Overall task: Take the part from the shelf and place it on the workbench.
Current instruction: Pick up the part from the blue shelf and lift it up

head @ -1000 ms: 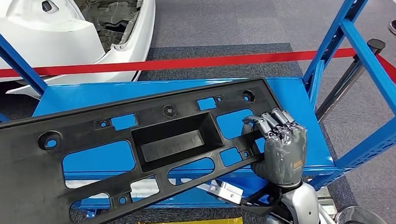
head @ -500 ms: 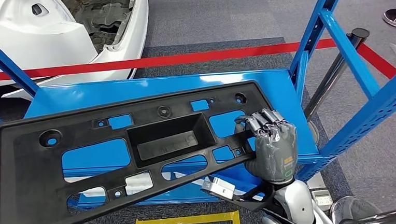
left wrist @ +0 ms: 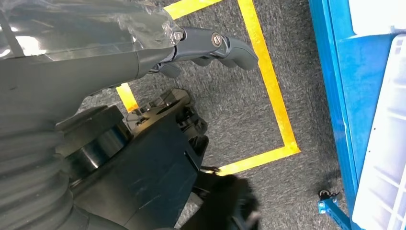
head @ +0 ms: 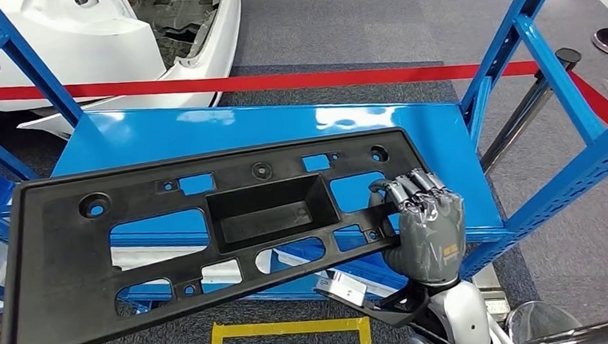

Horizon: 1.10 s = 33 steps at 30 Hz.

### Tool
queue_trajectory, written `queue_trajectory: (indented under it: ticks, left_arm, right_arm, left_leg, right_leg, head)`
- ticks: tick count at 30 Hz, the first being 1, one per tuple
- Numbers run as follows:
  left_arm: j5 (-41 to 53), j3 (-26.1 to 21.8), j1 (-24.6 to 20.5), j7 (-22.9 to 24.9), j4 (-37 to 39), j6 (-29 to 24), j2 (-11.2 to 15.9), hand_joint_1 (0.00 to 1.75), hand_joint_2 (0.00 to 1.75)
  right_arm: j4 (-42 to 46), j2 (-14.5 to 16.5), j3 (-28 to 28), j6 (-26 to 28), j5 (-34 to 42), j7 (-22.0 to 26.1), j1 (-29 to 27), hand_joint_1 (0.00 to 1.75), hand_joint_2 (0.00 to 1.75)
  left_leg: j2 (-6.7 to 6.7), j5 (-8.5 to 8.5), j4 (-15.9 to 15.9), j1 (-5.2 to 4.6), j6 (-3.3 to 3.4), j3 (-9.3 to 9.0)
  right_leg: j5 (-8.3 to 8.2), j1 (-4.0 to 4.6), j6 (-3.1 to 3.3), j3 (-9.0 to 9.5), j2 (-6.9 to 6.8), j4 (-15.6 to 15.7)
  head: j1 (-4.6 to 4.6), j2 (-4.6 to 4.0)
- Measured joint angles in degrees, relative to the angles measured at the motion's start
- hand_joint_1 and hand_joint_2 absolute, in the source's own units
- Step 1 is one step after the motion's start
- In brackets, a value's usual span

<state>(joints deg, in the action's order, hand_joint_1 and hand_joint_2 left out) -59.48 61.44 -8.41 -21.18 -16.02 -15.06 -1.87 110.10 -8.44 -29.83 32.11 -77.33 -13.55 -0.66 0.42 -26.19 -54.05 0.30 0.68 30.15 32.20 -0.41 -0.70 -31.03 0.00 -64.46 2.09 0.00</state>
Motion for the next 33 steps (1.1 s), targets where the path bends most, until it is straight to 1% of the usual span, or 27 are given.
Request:
queue_trajectory:
  ticks: [1, 2, 3, 5, 6, 7, 8, 10, 11, 12, 13, 14, 16, 17, 18, 20, 21, 22, 23, 24, 26, 27, 28, 29, 31, 32, 33]
  left_arm:
    - [0.0, 0.0, 0.0, 0.0, 0.0, 0.0, 0.0, 0.0, 1.75]
    - [0.0, 0.0, -0.1, 0.0, 0.0, 0.0, 0.0, 0.0, 1.75]
    - [0.0, 0.0, -0.1, 0.0, 0.0, -0.1, 0.0, 0.0, 1.75]
    - [0.0, 0.0, -0.2, 0.0, 0.0, -0.2, 0.0, 0.0, 1.75]
    - [0.0, 0.0, -0.2, 0.0, 0.0, -0.2, 0.0, 0.0, 1.75]
    - [0.0, 0.0, -0.2, 0.0, 0.0, -0.3, 0.0, 0.0, 1.75]
    - [0.1, 0.0, -0.2, 0.0, 0.0, -0.3, 0.0, 0.0, 1.75]
    - [0.1, 0.0, -0.2, 0.0, 0.0, -0.3, 0.0, 0.0, 1.75]
    - [0.1, 0.0, -0.1, 0.0, 0.0, -0.3, 0.0, 0.0, 1.75]
    - [0.1, 0.0, -0.1, 0.0, 0.0, -0.3, 0.0, 0.0, 1.75]
    - [0.1, 0.0, -0.1, 0.0, 0.0, -0.3, 0.0, 0.0, 1.75]
    - [0.1, 0.0, -0.1, 0.0, 0.0, -0.3, 0.0, 0.0, 1.75]
    - [0.1, 0.0, -0.2, 0.0, 0.0, -0.4, 0.0, 0.0, 1.75]
    - [0.1, 0.0, -0.2, 0.0, 0.0, -0.4, 0.0, 0.0, 1.75]
    - [0.1, 0.0, -0.2, -0.1, 0.0, -0.4, 0.0, 0.0, 1.75]
    - [0.1, 0.0, -0.2, -0.1, 0.0, -0.4, 0.0, 0.0, 1.75]
    - [0.1, 0.0, -0.2, -0.1, 0.0, -0.4, 0.0, 0.0, 1.75]
    - [0.1, 0.0, -0.2, -0.1, 0.0, -0.4, 0.0, 0.0, 1.75]
    - [0.1, 0.0, -0.3, -0.1, 0.1, -0.4, 0.0, 0.0, 1.75]
    - [0.1, 0.0, -0.3, -0.1, 0.1, -0.4, 0.0, 0.0, 1.75]
    - [0.1, 0.0, -0.3, -0.1, 0.1, -0.4, 0.0, 0.0, 1.75]
    - [0.1, 0.0, -0.2, -0.1, 0.1, -0.4, 0.0, 0.0, 1.75]
    - [0.1, 0.0, -0.2, -0.1, 0.1, -0.4, 0.0, 0.0, 1.75]
    - [0.1, 0.0, -0.2, -0.1, 0.1, -0.4, 0.0, 0.0, 1.75]
    - [0.1, 0.0, -0.2, -0.1, 0.1, -0.4, 0.0, 0.0, 1.75]
    - [0.1, 0.0, -0.2, -0.1, 0.1, -0.4, 0.0, 0.0, 1.75]
    - [0.1, 0.0, -0.2, -0.1, 0.1, -0.4, -0.1, 0.0, 1.75]
  right_arm:
    - [0.0, 0.0, 0.0, 0.0, 0.0, 0.0, 0.0, 1.75, 1.75]
    - [0.0, 0.0, 0.0, -0.1, 0.0, 0.0, 0.0, 1.75, 1.75]
    - [0.0, 0.0, 0.0, -0.1, 0.0, 0.0, 0.0, 1.75, 1.75]
    - [0.1, 0.0, 0.0, -0.2, 0.0, 0.0, 0.0, 1.75, 1.75]
    - [0.1, 0.0, 0.0, -0.2, 0.0, 0.0, 0.0, 1.75, 1.75]
    - [0.1, 0.0, 0.0, -0.2, 0.0, 0.0, 0.0, 1.75, 1.75]
    - [0.1, 0.0, 0.0, -0.3, 0.0, 0.0, 0.0, 1.75, 1.75]
    - [0.1, 0.0, 0.0, -0.4, 0.0, 0.0, 0.0, 1.75, 1.75]
    - [0.1, 0.0, 0.0, -0.4, 0.0, 0.0, 0.0, 1.75, 1.75]
    - [0.1, 0.0, 0.0, -0.5, 0.0, -0.1, 0.0, 1.75, 1.75]
    - [0.1, 0.0, 0.0, -0.5, 0.1, -0.1, 0.0, 1.75, 1.75]
    - [0.1, 0.0, 0.0, -0.6, 0.1, -0.1, 0.0, 1.75, 1.75]
    - [0.1, 0.0, 0.0, -0.6, 0.1, -0.1, 0.0, 1.75, 1.75]
    - [0.1, 0.0, 0.0, -0.6, 0.1, -0.1, 0.0, 1.75, 1.75]
    - [0.1, 0.0, 0.0, -0.6, 0.1, -0.1, 0.0, 1.75, 1.75]
    - [0.1, 0.0, 0.0, -0.6, 0.2, -0.2, 0.0, 1.75, 1.75]
    - [0.1, 0.0, 0.0, -0.6, 0.2, -0.2, 0.0, 1.75, 1.75]
    - [0.1, 0.0, 0.0, -0.6, 0.2, -0.2, 0.0, 1.75, 1.75]
    - [0.1, 0.0, 0.0, -0.6, 0.2, -0.2, 0.0, 1.75, 1.75]
    - [0.1, 0.0, 0.0, -0.6, 0.2, -0.2, 0.0, 1.75, 1.75]
    - [0.1, 0.0, 0.0, -0.6, 0.2, -0.2, 0.0, 1.75, 1.75]
    - [0.1, 0.0, 0.0, -0.6, 0.2, -0.2, 0.0, 1.75, 1.75]
    - [0.1, 0.0, 0.0, -0.6, 0.2, -0.2, 0.0, 1.75, 1.75]
    - [0.1, 0.0, 0.0, -0.6, 0.2, -0.2, -0.1, 1.75, 1.75]
    - [0.1, 0.0, 0.0, -0.6, 0.2, -0.2, 0.0, 1.75, 1.75]
    - [0.1, 0.0, 0.0, -0.6, 0.2, -0.2, 0.0, 1.75, 1.75]
    - [0.1, 0.0, 0.0, -0.6, 0.2, -0.2, 0.0, 1.75, 1.75]
  left_leg:
    - [0.0, 0.09, -0.2, -0.07, -0.14, 0.18]
    - [0.01, 0.28, -0.3, -0.13, -0.39, 0.36]
    - [0.02, 0.51, -0.4, -0.17, -0.68, 0.56]
    - [0.02, 0.93, -0.5, -0.24, -1.38, 0.95]
    - [-0.04, 0.58, -0.9, -0.26, -1.72, 1.22]
    - [-0.08, -0.47, -2.0, -0.27, -2.08, 1.75]
    - [-0.13, -2.33, -4.2, -0.24, -2.43, 2.7]
    - [-0.17, -7.09, -11.9, 0.03, -3.0, 5.52]
    - [-0.17, -8.72, -15.6, 0.17, -3.18, 6.73]
    - [-0.17, -9.24, -17.8, 0.25, -3.28, 7.15]
    - [-0.17, -8.59, -17.6, 0.31, -3.27, 6.45]
    - [-0.17, -7.05, -15.2, 0.35, -3.17, 4.68]
    - [-0.19, -3.78, -6.9, 0.26, -2.7, -0.28]
    - [-0.2, -2.86, -3.4, 0.15, -2.43, -2.09]
    - [-0.22, -2.43, -1.3, 0.01, -2.16, -3.07]
    - [-0.23, -2.21, -0.1, -0.16, -1.73, -3.19]
    - [-0.15, -1.98, 0.1, -0.06, -1.38, -2.99]
    - [-0.08, -1.71, 0.4, 0.05, -0.95, -2.73]
    - [-0.01, -1.36, 0.6, 0.16, -0.44, -2.36]
    - [0.06, -1.01, 0.7, 0.19, 0.0, -1.91]
    - [0.1, -0.41, 0.5, 0.03, 0.4, -0.83]
    - [0.12, -0.13, 0.3, -0.04, 0.44, -0.29]
    - [0.14, 0.12, 0.1, -0.09, 0.43, 0.23]
    - [0.13, 0.35, -0.1, -0.12, 0.37, 0.69]
    - [0.11, 0.75, -0.4, -0.15, 0.12, 1.31]
    - [0.1, 0.97, -0.5, -0.2, -0.13, 1.57]
    - [0.11, 1.28, -0.6, -0.21, -0.42, 1.79]
  right_leg:
    - [-1.51, 0.1, 0.24, 2.34, 0.04, 4.3]
    - [-2.47, 0.21, 0.42, 3.97, 0.09, 7.5]
    - [-2.85, 0.34, 0.53, 4.72, 0.13, 9.3]
    - [-2.98, 0.3, 0.64, 4.57, 0.13, 10.2]
    - [-3.16, 0.13, 0.84, 4.41, 0.07, 10.5]
    - [-3.36, -0.09, 1.12, 4.21, 0.0, 10.7]
    - [-3.61, -0.3, 1.46, 3.93, -0.1, 11.0]
    - [-4.09, -0.32, 1.88, 3.15, -0.27, 10.8]
    - [-4.27, -0.32, 1.95, 2.69, -0.33, 10.5]
    - [-4.42, -0.32, 1.93, 2.25, -0.36, 10.3]
    - [-4.53, -0.32, 1.87, 1.85, -0.37, 10.0]
    - [-4.62, -0.33, 1.79, 1.55, -0.35, 9.8]
    - [-4.79, -0.26, 1.53, 1.21, -0.3, 9.5]
    - [-4.97, -0.18, 1.28, 1.07, -0.28, 9.4]
    - [-5.18, -0.13, 0.98, 0.95, -0.27, 9.4]
    - [-5.7, -0.13, 0.28, 0.69, -0.26, 9.4]
    - [-5.5, -0.21, -0.01, 0.5, -0.23, 9.2]
    - [-4.63, -0.25, -0.28, 0.08, -0.19, 8.4]
    - [-2.91, -0.28, -0.49, -0.71, -0.14, 6.6]
    - [-0.45, -0.35, -0.64, -1.86, -0.1, 3.5]
    - [4.18, -0.36, -0.88, -4.51, -0.08, -4.3]
    - [5.08, -0.35, -0.95, -5.11, -0.07, -7.0]
    - [4.77, -0.35, -0.96, -4.83, -0.08, -7.8]
    - [3.31, -0.34, -0.85, -3.39, -0.08, -6.2]
    - [-0.31, -0.24, -0.28, 1.54, -0.04, 1.7]
    - [-1.41, -0.09, 0.05, 3.85, -0.02, 5.9]
    - [-1.87, 0.07, 0.28, 5.26, 0.01, 8.7]
  head:
    - [0.25, 0.0]
    - [0.42, 0.0]
    - [0.48, 0.0]
    - [0.44, 0.0]
    - [0.38, 0.0]
    - [0.2, 0.0]
    - [-0.15, 0.0]
    - [-0.94, 0.0]
    - [-1.24, 0.0]
    - [-1.45, 0.0]
    - [-1.63, 0.0]
    - [-1.81, 0.0]
    - [-2.13, 0.0]
    - [-2.23, 0.0]
    - [-2.28, 0.0]
    - [-2.29, 0.0]
    - [-2.3, 0.0]
    - [-2.19, 0.0]
    - [-1.96, 0.0]
    - [-1.69, 0.0]
    - [-1.07, 0.0]
    - [-0.85, 0.0]
    - [-0.62, 0.0]
    - [-0.37, 0.0]
    - [0.16, 0.0]
    - [0.34, 0.0]
    - [0.44, 0.0]
